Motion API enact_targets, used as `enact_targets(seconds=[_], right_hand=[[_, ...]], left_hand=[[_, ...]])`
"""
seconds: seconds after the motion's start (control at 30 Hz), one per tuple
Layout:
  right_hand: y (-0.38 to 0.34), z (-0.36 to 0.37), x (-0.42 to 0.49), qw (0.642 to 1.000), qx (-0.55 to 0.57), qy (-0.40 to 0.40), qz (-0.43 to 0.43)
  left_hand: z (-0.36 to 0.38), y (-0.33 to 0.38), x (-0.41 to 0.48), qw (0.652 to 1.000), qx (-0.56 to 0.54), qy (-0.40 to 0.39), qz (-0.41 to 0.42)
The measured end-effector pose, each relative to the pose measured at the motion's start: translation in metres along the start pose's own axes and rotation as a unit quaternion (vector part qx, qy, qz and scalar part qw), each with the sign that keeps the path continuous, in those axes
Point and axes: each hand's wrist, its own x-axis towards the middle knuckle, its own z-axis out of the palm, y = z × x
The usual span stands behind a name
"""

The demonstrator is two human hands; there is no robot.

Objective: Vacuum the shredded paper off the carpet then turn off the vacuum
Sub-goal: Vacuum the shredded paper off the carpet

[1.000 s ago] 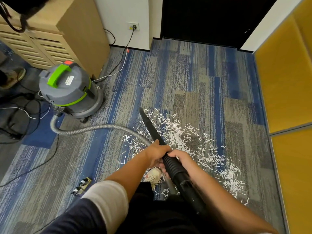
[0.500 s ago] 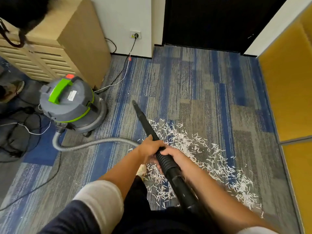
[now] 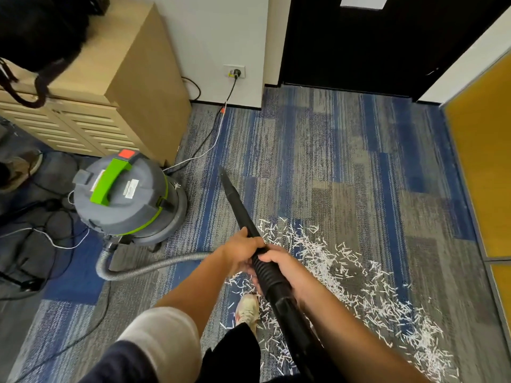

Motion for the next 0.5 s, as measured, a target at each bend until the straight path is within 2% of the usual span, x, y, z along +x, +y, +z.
enact_targets(seconds=[0.5], right_hand=[[0.014, -0.017, 0.001, 1.000, 0.019, 0.011, 0.016]], left_hand=[[0.012, -0.012, -0.001, 1.000, 0.006, -0.017, 0.002]])
